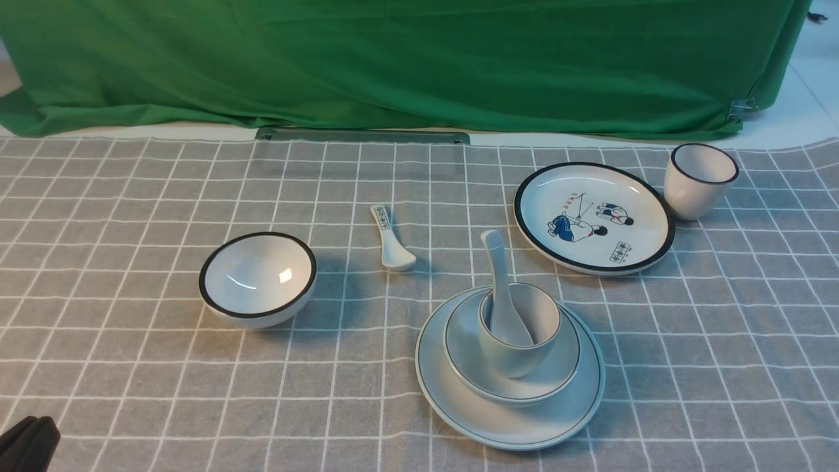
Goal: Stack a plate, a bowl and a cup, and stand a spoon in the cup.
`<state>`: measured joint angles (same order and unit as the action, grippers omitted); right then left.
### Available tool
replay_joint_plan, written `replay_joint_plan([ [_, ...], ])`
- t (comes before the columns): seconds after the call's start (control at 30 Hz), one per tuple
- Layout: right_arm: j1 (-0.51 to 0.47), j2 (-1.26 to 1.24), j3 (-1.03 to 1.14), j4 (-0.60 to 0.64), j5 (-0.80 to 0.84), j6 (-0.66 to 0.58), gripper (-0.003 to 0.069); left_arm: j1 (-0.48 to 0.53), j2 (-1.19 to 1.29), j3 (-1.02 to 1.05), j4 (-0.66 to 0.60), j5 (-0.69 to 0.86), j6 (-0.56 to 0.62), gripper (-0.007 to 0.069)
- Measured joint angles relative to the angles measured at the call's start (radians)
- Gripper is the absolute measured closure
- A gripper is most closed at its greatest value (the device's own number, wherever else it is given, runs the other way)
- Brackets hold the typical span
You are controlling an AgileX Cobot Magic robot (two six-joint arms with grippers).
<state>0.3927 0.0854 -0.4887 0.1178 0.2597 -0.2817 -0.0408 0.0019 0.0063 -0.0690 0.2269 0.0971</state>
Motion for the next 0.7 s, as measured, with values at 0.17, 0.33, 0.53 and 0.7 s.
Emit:
replay_joint_plan([
  [0.17, -0.162, 0.000, 0.123, -0.001, -0.014, -0.028, 0.0424, 0.000, 0.000, 0.000, 0.000, 0.000, 0.000, 0.0608],
  [0.33, -0.323, -0.004, 0.307, -0.001, -0.044, -0.028, 0.0419, 0.000, 0.000, 0.000, 0.000, 0.000, 0.000, 0.0608],
  [0.53, -0.395, -0.073, 0.493, -0.006, -0.031, -0.033, 0.0418, 0.000, -0.001, 0.000, 0.001, 0.002, 0.001, 0.0608],
  [0.7, -0.389, -0.084, 0.495, -0.018, -0.012, -0.041, 0.0418, 0.000, -0.001, 0.000, 0.004, 0.003, 0.001, 0.0608],
])
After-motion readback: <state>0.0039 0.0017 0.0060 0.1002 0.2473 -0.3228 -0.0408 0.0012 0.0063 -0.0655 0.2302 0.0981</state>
